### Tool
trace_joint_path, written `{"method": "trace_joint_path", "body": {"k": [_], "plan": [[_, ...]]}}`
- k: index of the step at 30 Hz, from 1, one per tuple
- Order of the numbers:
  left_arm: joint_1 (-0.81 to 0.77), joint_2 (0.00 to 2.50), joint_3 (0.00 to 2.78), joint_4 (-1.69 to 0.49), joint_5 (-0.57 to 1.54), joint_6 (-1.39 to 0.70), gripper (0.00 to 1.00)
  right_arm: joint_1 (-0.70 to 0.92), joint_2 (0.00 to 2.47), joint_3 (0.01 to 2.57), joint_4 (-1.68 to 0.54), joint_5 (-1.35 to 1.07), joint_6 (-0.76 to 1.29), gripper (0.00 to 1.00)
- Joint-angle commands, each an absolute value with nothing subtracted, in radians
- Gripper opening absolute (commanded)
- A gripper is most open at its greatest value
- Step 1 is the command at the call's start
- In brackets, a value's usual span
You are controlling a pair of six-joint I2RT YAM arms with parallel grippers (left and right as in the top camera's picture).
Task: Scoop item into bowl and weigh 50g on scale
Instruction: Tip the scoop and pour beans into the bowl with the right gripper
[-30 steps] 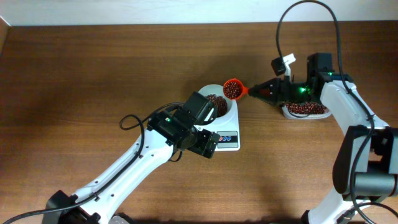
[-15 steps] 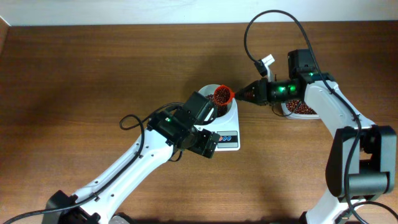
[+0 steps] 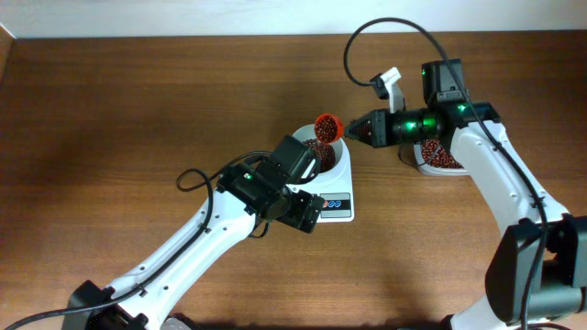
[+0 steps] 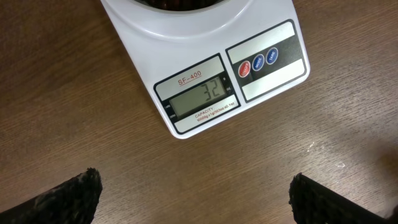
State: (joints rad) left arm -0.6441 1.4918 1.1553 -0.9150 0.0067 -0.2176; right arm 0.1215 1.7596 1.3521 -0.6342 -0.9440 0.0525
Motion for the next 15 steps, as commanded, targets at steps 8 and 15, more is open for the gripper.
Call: {"method": "trace_joint_path", "body": {"k": [8,15], "plan": [[-0.647,1.475,1.146,-0.912,0.000,-0.223,0.99,0.217,1.721,1.375,-0.645,-0.741,-0.235,0.04],[-0.647,1.475,1.146,-0.913,0.000,-0.223,0.99,0.221,1.721,1.375,-0.641,-0.733,-0.186,0.04]]}}
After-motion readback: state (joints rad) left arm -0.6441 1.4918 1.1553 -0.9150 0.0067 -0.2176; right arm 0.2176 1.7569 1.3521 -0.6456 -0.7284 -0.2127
